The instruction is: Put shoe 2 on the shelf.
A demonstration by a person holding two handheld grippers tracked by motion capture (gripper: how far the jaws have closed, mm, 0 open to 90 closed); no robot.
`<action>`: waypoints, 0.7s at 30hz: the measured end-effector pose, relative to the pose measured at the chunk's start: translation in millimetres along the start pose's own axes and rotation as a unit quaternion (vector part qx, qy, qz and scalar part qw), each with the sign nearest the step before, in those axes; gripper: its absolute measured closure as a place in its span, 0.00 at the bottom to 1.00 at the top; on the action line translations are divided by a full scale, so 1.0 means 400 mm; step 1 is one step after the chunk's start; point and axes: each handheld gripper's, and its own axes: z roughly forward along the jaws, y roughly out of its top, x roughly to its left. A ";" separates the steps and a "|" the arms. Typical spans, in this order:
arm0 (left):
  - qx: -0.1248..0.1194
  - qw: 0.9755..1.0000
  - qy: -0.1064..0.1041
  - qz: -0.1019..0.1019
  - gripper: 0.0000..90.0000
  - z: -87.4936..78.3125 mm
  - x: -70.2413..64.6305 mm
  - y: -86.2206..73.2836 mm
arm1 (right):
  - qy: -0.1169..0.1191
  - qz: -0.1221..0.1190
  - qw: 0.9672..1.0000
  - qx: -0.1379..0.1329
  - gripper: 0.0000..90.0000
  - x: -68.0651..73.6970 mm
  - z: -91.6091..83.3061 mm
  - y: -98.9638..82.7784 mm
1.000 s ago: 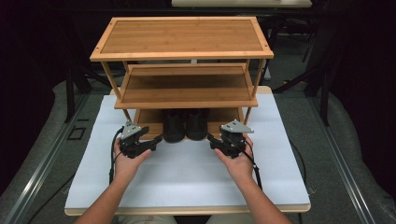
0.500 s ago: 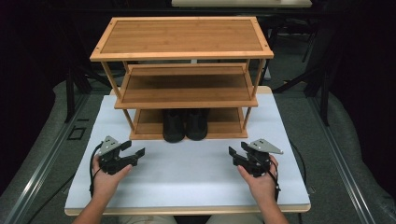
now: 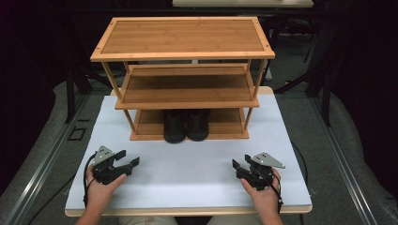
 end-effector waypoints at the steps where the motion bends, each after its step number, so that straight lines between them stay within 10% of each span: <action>1: 0.006 1.000 0.002 0.003 0.35 0.005 -0.002 -0.002 | 0.000 -0.002 1.000 0.000 0.49 0.000 0.002 -0.001; 21: 0.036 0.998 -0.023 0.041 0.35 0.051 -0.043 -0.009 | 0.012 -0.010 0.999 0.028 0.48 0.019 0.032 -0.020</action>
